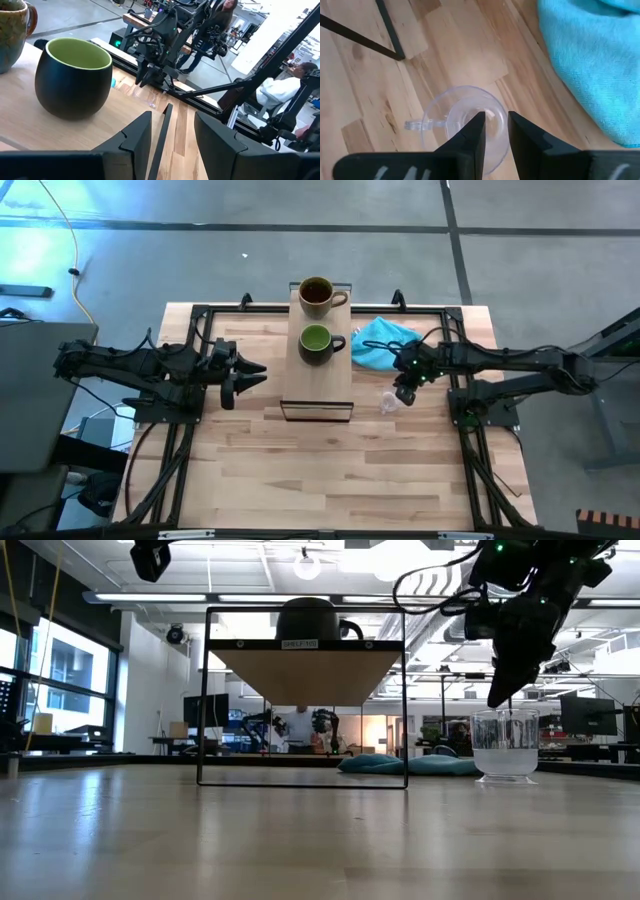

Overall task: Stack small to large cups/mugs on shelf
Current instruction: Put the transparent mug on the shelf

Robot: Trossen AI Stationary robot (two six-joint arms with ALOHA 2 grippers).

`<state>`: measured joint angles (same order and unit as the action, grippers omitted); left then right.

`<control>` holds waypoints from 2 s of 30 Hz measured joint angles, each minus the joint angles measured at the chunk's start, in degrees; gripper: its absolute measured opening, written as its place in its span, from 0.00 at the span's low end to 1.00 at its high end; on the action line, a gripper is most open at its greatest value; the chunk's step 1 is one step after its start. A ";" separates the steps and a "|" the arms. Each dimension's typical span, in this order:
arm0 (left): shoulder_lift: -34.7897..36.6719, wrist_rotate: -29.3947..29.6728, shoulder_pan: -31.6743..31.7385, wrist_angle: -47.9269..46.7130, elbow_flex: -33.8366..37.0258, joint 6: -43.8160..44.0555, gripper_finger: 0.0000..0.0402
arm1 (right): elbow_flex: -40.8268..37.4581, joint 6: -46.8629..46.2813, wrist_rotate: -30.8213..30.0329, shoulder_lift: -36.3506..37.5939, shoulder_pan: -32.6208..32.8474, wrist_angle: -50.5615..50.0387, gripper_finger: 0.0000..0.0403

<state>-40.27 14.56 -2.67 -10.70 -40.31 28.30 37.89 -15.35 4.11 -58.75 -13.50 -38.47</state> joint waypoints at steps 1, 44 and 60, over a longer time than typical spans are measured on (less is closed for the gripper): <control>0.01 0.00 0.02 0.02 0.02 -0.17 0.34 | 0.00 -0.01 0.01 -0.67 0.00 0.00 0.18; 0.00 0.05 0.02 -0.22 0.02 -0.81 0.34 | -0.03 1.41 14.73 -4.16 6.58 6.33 0.19; 0.01 -0.25 0.02 -0.17 0.02 -0.83 0.34 | -0.02 -7.55 8.24 -4.19 13.07 6.29 0.19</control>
<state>-40.25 14.31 -2.66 -10.87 -40.29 27.46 37.87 -22.90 12.35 -62.94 -0.43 -32.18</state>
